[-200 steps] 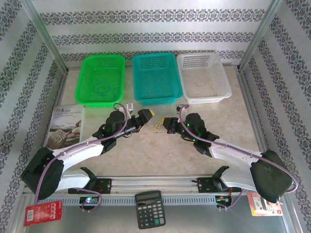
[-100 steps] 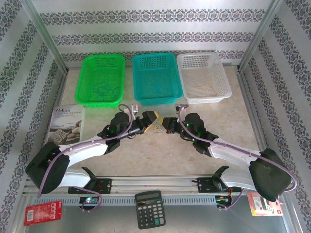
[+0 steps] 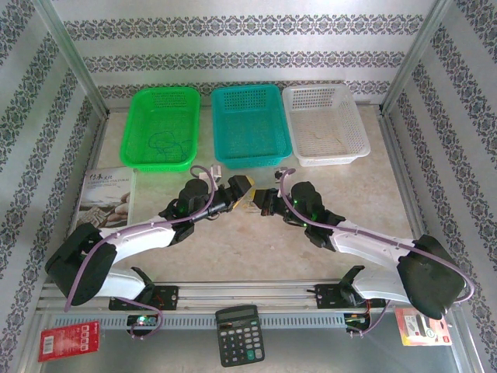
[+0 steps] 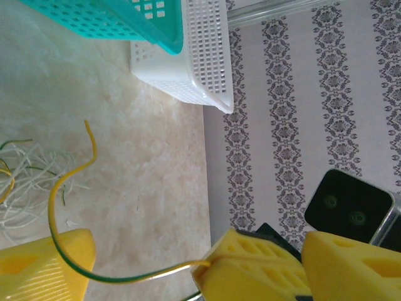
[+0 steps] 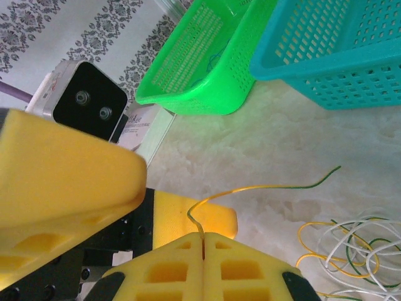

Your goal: Untangle the cables

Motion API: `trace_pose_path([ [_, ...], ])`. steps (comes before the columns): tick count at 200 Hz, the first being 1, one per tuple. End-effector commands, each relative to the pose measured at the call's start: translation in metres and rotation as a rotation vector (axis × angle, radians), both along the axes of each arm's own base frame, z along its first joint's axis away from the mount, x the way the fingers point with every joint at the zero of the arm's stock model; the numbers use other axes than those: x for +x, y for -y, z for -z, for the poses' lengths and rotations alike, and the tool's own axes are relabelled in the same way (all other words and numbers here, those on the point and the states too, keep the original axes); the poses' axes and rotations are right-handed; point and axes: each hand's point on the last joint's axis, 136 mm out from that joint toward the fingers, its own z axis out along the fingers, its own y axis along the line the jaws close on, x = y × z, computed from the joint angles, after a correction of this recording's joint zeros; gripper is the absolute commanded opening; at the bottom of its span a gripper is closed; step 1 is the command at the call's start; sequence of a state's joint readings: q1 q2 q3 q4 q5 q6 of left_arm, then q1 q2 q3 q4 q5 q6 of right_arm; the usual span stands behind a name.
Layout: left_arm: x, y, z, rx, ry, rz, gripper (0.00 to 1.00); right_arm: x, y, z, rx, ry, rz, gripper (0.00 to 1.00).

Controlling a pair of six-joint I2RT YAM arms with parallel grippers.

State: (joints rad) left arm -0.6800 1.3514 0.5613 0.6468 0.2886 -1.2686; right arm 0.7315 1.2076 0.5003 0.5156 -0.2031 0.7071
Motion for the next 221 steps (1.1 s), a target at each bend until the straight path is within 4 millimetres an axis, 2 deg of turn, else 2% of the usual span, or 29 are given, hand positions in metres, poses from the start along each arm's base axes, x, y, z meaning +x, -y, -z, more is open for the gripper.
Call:
trace_pose_path([
  [1, 0.01, 0.003, -0.03, -0.052, 0.089, -0.031, 0.79, -0.003, -0.004, -0.007, 0.028, 0.02, -0.007, 0.0],
  [87, 0.017, -0.009, -0.042, -0.044, 0.137, -0.083, 0.51, -0.007, -0.003, -0.001, 0.023, 0.009, -0.002, 0.0],
  [133, 0.018, -0.013, -0.042, -0.039, 0.151, -0.093, 0.25, -0.007, -0.005, 0.001, 0.02, 0.004, -0.009, 0.0],
  [184, 0.022, -0.015, -0.052, -0.047, 0.21, -0.099, 0.0, -0.015, -0.013, 0.008, 0.0, -0.002, -0.047, 0.0],
  [221, 0.024, -0.012, -0.062, -0.071, 0.257, -0.085, 0.0, -0.02, -0.028, 0.019, -0.023, -0.027, -0.1, 0.0],
])
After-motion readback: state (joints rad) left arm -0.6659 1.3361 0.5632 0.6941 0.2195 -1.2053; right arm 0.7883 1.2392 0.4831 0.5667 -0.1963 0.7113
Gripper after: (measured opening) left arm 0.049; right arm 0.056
